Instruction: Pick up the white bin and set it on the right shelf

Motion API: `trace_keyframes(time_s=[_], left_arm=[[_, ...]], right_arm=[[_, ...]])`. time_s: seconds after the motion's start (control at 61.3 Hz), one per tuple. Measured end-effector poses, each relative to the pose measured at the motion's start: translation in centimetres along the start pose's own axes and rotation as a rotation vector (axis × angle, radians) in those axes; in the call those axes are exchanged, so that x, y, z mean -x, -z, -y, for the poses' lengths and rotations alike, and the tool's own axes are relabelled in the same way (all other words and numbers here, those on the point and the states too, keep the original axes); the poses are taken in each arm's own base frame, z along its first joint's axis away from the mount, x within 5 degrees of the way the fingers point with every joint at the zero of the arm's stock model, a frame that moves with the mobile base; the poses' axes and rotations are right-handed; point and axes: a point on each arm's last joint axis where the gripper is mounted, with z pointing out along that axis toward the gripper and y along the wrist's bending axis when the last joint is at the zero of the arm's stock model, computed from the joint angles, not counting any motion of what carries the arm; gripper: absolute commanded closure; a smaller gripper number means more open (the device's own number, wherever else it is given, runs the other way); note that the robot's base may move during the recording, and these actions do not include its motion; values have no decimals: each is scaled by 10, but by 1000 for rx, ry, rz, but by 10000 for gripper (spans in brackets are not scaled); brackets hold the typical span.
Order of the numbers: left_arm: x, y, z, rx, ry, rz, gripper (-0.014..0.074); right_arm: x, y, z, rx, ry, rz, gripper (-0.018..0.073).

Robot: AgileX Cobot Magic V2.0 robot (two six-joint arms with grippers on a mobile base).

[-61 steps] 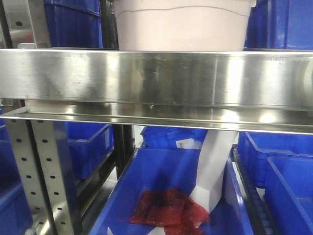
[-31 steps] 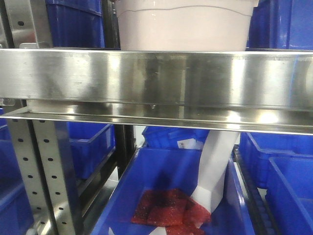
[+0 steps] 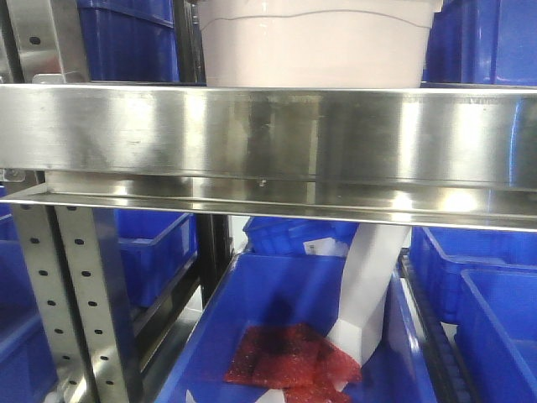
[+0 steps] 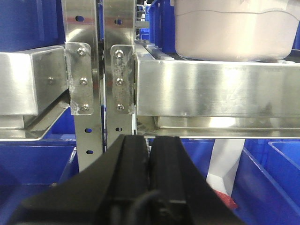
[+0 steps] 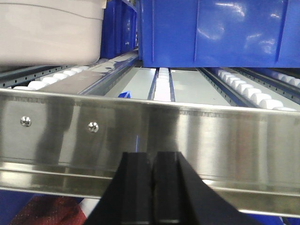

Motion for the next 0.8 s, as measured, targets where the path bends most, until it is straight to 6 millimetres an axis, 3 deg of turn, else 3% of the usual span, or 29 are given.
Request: trace_keyframes(time_s=[0.8], left_arm=[[0,0,0,0,0,0,715]], right_arm=[[0,0,0,0,1,1,491]])
